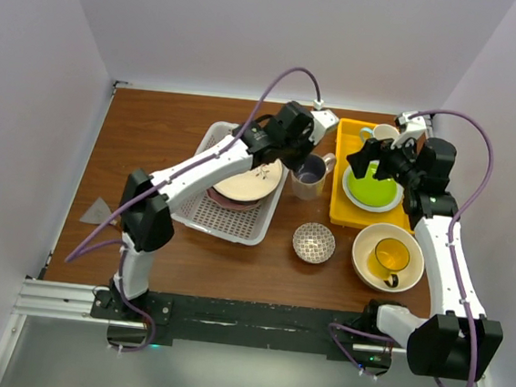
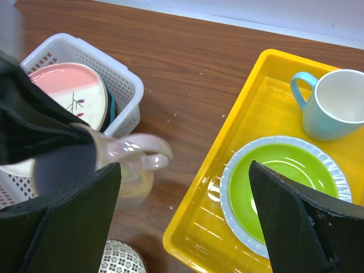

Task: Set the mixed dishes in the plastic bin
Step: Pick up the cup at the center of the board, then place the cup in the plastic bin.

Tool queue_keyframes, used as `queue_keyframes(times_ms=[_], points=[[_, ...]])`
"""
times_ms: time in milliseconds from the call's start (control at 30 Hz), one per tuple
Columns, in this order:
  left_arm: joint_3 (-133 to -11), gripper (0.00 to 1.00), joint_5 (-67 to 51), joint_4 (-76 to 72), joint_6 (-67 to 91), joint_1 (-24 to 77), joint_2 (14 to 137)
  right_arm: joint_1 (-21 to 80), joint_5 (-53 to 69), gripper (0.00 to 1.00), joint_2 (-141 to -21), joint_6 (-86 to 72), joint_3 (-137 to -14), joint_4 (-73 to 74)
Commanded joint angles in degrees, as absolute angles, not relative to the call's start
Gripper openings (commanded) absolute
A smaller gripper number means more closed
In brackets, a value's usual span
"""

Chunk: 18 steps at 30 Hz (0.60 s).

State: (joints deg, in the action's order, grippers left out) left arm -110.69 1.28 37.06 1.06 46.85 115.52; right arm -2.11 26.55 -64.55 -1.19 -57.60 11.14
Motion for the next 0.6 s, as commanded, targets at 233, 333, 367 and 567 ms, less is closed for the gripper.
queue_keyframes(times_ms=[233,333,367,567], points=[[-110.0,0.0,0.4,30.8,3.2,45.4,102.7,-2.8,28.5,0.98,-63.9,-1.4,-58.3,10.6],[-108.6,0.0,0.3,30.7,3.3,45.4,100.6,-2.8,29.4,0.98,-63.9,-1.0,-58.3,10.7],[-108.3,0.0,0.3,30.7,3.3,45.4,100.1,-2.9,29.7,0.98,-63.9,-0.8,-58.3,10.8],[-104.1,0.0,-1.0,30.4,3.3,45.4,95.3,-3.0,31.6,0.98,-63.9,-0.4,-58.4,11.2]])
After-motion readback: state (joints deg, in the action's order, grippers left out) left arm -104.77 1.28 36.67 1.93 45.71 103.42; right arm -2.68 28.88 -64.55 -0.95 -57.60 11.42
